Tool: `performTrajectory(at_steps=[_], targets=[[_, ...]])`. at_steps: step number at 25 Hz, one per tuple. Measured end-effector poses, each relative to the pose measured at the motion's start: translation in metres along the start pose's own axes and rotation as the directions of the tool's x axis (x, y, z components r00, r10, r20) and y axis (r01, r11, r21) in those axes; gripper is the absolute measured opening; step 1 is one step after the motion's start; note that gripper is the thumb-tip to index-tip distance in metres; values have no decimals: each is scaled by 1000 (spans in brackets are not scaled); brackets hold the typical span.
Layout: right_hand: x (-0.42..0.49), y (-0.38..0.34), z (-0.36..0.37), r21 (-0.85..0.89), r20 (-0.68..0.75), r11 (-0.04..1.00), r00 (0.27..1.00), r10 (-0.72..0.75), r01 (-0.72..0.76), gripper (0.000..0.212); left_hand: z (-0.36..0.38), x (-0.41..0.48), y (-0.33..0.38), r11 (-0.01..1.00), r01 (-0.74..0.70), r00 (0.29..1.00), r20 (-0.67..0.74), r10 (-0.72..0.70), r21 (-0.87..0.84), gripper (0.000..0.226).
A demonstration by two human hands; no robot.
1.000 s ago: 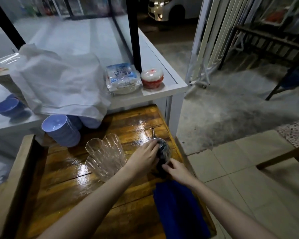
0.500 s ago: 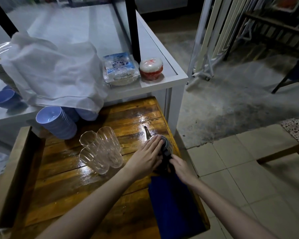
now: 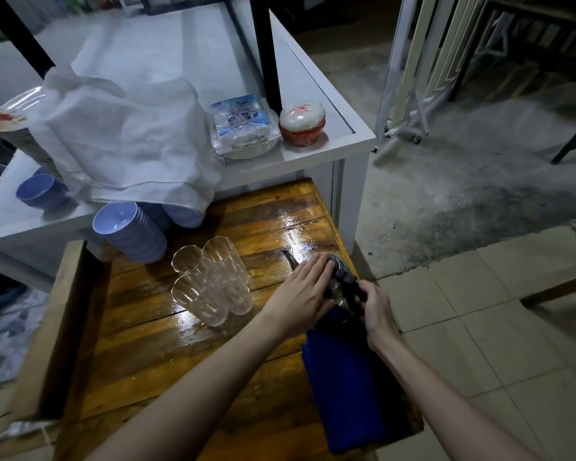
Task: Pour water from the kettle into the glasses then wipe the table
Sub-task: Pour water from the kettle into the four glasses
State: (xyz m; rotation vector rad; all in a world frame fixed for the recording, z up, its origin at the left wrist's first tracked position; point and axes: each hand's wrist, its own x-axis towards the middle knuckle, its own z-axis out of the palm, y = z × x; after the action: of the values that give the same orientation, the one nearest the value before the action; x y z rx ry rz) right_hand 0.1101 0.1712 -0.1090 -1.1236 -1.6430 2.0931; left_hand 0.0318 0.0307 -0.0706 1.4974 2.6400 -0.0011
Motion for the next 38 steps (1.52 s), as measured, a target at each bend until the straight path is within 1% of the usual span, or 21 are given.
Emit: performTrajectory(at_steps=[3,6,9,13,18,21,24,28,32,38], targets=[[-10,-16,4,-22,60,999,997,-44,46,35,-6,-11,-2,999,28,998,-47,-29,-31,72],[-19,-32,12,-51,127,995,989,-76,83,32,-15,-25,-7,996,66,990,-117,-73,-65,71],[-21,-50,20,-136,202,979,971,-125,154,29,-25,-38,-16,990,93,976,-189,-112,-109,70],[-19,-73,35,-253,296,939,943,-153,232,32,-35,-50,-20,965,159,947,-244,-209,-207,71],[-21,-85,52,-308,354,902,916,-186,302,35,-35,-61,-21,921,222,920,-245,-306,-319,71],[-21,-89,56,-350,391,871,899,-198,344,32,-37,-65,-23,898,227,914,-236,-330,-377,69],[-18,-90,58,-388,387,843,896,-217,372,32,-41,-68,-22,871,215,908,-239,-345,-442,66],[-16,-95,62,-419,405,805,880,-249,421,33,-43,-70,-20,853,213,899,-245,-362,-477,66],[-16,-98,63,-429,405,792,876,-261,434,34,-45,-69,-19,841,200,892,-261,-369,-503,66],[-14,-105,68,-451,431,732,843,-322,510,39,-45,-69,-17,815,205,880,-262,-396,-542,66]])
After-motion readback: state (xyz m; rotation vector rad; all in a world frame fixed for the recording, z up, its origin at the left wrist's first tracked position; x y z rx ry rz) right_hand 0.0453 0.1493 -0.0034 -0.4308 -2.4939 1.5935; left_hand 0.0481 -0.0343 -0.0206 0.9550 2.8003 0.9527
